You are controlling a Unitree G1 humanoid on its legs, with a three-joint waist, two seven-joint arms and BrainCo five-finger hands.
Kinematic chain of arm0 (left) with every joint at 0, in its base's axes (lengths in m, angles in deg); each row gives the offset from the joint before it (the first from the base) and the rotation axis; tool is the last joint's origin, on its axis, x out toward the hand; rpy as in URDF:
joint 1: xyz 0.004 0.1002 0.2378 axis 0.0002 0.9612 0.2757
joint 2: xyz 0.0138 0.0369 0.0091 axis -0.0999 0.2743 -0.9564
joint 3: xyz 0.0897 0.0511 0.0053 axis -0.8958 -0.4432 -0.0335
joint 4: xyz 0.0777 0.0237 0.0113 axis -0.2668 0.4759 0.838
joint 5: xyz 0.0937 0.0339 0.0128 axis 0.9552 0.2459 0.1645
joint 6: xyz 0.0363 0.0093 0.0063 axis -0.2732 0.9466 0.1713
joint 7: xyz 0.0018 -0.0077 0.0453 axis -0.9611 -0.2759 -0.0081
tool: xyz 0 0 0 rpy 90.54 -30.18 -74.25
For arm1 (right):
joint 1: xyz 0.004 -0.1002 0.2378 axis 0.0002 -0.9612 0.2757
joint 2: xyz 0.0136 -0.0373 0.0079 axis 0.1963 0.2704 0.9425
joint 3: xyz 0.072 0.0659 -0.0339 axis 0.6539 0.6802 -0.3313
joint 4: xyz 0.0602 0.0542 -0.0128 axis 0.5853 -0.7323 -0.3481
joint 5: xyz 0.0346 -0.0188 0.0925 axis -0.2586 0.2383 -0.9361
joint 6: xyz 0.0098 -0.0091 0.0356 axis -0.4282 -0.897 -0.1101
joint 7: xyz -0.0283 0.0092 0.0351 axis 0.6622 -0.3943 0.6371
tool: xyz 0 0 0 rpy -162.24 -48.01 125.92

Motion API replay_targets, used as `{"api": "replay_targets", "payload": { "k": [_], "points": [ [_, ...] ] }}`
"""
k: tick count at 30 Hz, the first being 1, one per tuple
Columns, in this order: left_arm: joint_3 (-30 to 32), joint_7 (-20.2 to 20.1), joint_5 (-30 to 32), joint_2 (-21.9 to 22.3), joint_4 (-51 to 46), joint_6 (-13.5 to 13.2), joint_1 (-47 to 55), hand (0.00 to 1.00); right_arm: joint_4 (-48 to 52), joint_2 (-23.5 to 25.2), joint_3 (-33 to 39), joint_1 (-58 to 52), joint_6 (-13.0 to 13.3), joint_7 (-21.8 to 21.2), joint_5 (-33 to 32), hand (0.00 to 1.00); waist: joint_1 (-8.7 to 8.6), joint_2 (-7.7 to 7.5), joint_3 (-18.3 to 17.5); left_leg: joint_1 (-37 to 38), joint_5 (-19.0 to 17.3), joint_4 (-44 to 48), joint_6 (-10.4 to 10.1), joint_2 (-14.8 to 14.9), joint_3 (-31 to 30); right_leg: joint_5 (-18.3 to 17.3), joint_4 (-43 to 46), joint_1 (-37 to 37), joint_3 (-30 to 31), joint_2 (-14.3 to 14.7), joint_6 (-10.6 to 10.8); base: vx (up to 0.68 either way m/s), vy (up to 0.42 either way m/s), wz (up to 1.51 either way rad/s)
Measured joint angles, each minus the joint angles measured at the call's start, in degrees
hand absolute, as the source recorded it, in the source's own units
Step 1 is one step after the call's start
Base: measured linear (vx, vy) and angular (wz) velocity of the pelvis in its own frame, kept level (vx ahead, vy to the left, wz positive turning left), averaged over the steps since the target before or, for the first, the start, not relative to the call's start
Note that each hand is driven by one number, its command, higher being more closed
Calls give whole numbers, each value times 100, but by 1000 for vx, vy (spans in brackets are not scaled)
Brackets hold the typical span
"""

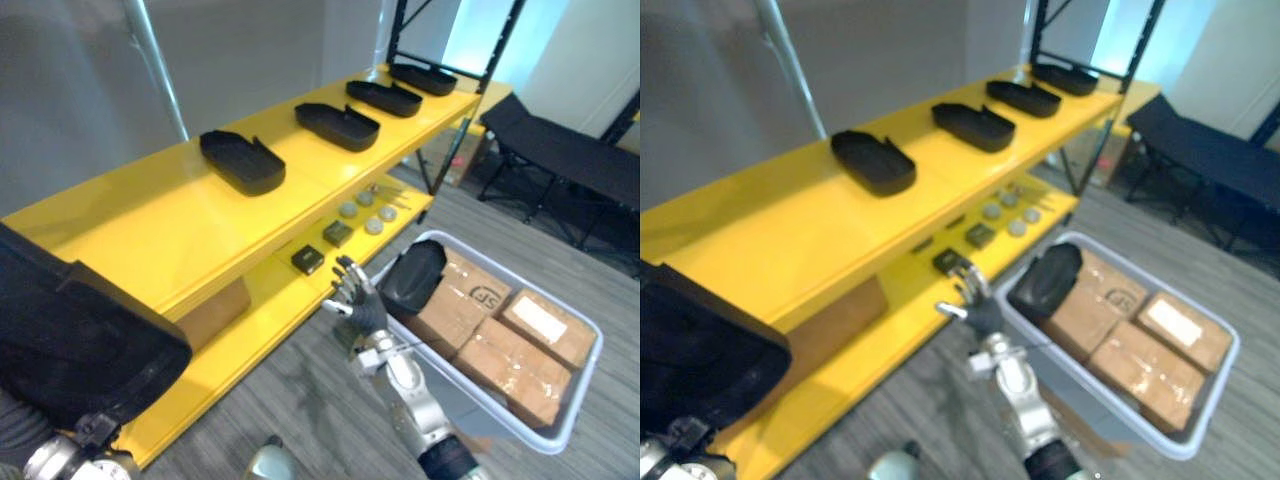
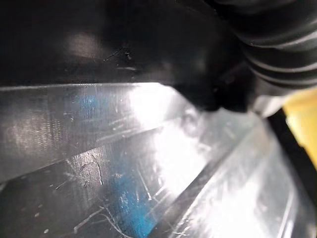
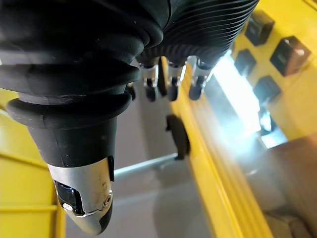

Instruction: Walk over and take plastic housings, then place them on the shelf

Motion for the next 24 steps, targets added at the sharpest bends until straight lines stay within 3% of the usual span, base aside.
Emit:
{"api": "replay_targets", "payload": {
  "k": [2,3,5,7,10,13,14,16,17,20,21,23,24],
  "points": [
    [-21,-190,-24,-64,0,-12,-181,100,168,-75,201,-269,-71,25,-4,0,-166,-7,9,-354,76,189,152,74,487,-38,-39,144,-496,-8,32,-67,0,93],
    [-32,-230,-57,-74,0,-35,-204,100,210,-98,254,-350,-75,52,4,0,-192,1,14,-371,155,170,111,113,674,-34,-29,158,-566,-21,45,-15,27,83],
    [-109,-276,-288,-83,-43,-126,-223,100,272,-162,419,-509,-84,130,80,0,-150,-51,72,-358,375,-56,73,-10,745,29,59,138,-654,-183,119,46,92,37],
    [-191,-227,-321,-100,-90,-168,-257,100,334,-136,596,-520,-79,35,82,0,-170,-4,194,-373,380,-48,87,-72,750,8,195,110,-648,-284,84,19,97,12],
    [-524,-223,-166,-284,-128,-208,-598,100,389,-161,948,-556,-42,-192,-90,0,-305,20,250,-478,381,-63,165,-141,664,-217,663,-86,-109,-421,-289,-22,82,22],
    [-839,-426,152,-684,-120,-261,-937,100,590,-216,1170,-765,323,-482,-138,0,-494,-41,293,-387,537,-212,210,-188,442,-224,1318,-310,779,-541,-293,16,60,46],
    [-959,-512,184,-806,-84,-294,-1024,100,651,-234,1234,-812,430,-604,-168,0,-536,-46,296,-368,614,-306,214,-205,354,-234,1466,-365,917,-556,-304,31,-24,44],
    [-1098,-665,200,-980,-14,-348,-1148,100,682,-233,1282,-753,551,-798,-230,0,-570,-76,304,-362,732,-413,230,-281,273,-558,1498,-363,966,-559,-525,2,-67,31],
    [-1140,-687,189,-993,51,-390,-1184,100,681,-267,1282,-611,581,-930,-229,0,-552,-117,310,-364,753,-398,202,-315,285,-671,1353,-283,993,-556,-482,-15,-84,-1],
    [-1228,-699,172,-939,147,-394,-1210,100,675,-484,1292,-361,613,-1203,-229,0,-478,119,456,-365,827,-371,105,-226,310,-820,1145,-212,1094,-421,-248,-105,-99,-11],
    [-1298,-734,131,-891,173,-397,-1205,100,674,-591,1317,-343,611,-1342,-234,0,-478,260,544,-362,908,-403,72,-147,295,-910,1039,-154,1094,-317,-113,-166,-90,-2],
    [-1406,-808,112,-881,225,-400,-1154,100,674,-661,1350,-399,611,-1469,-234,0,-515,370,602,-355,986,-433,56,-53,290,-1001,1015,-115,1088,-217,76,-176,-78,5],
    [-1433,-856,115,-883,228,-401,-1104,100,674,-673,1353,-432,610,-1510,-237,0,-522,396,612,-352,1001,-433,58,-12,301,-1020,1003,-115,1088,-178,47,-164,-43,5]
  ]
}}
